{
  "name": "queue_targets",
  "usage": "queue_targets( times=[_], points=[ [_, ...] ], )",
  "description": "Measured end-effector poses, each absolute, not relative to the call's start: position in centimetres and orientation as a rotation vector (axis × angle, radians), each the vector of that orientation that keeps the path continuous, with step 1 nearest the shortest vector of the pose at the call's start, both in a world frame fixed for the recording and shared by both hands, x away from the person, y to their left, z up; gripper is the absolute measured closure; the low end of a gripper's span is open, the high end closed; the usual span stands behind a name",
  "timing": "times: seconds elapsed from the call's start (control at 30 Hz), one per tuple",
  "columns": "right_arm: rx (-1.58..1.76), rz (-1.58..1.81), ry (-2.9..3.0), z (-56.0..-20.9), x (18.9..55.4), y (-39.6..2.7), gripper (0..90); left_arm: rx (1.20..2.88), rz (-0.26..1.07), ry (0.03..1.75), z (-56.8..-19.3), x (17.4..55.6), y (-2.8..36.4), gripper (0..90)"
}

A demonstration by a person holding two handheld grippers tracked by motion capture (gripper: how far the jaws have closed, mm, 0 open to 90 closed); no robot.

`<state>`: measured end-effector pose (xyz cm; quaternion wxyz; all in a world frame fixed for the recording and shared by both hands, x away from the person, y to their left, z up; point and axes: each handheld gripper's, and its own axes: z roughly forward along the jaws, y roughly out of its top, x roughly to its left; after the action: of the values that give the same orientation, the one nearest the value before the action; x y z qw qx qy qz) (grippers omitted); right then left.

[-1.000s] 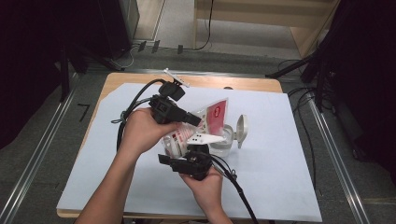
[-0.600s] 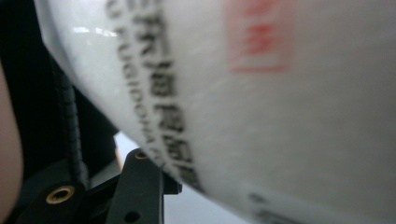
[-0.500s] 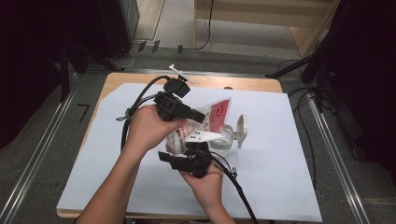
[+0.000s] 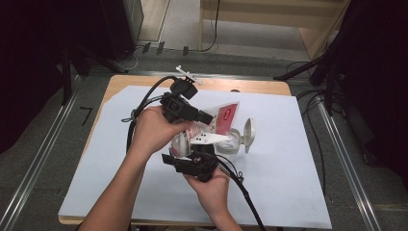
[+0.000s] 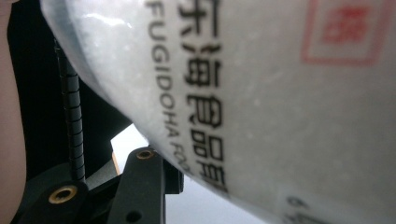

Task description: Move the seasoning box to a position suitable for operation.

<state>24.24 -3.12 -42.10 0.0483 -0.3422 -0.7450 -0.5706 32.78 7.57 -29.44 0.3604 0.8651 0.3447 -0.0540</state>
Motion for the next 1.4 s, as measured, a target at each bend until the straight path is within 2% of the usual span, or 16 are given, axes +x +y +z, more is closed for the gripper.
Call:
queue_targets(
  times=[0.6,0.8,1.0,1.4],
  points=[
    [-1.028,-1.737,-2.284,-41.94,23.92,-2.71,62.9,2.255,-0.066,0.804,-29.64,32.44,7.57,85.6],
    [-1.022,-1.751,-2.270,-41.92,24.04,-2.76,63.2,2.224,-0.085,0.842,-29.63,32.52,7.58,85.9],
    [-1.000,-1.772,-2.249,-41.93,24.20,-2.89,63.1,2.169,-0.164,0.897,-29.79,32.94,7.71,84.7],
    [-0.985,-1.785,-2.245,-41.87,24.52,-3.19,63.0,2.159,-0.146,0.901,-29.57,32.78,7.27,83.9]
  ],
)
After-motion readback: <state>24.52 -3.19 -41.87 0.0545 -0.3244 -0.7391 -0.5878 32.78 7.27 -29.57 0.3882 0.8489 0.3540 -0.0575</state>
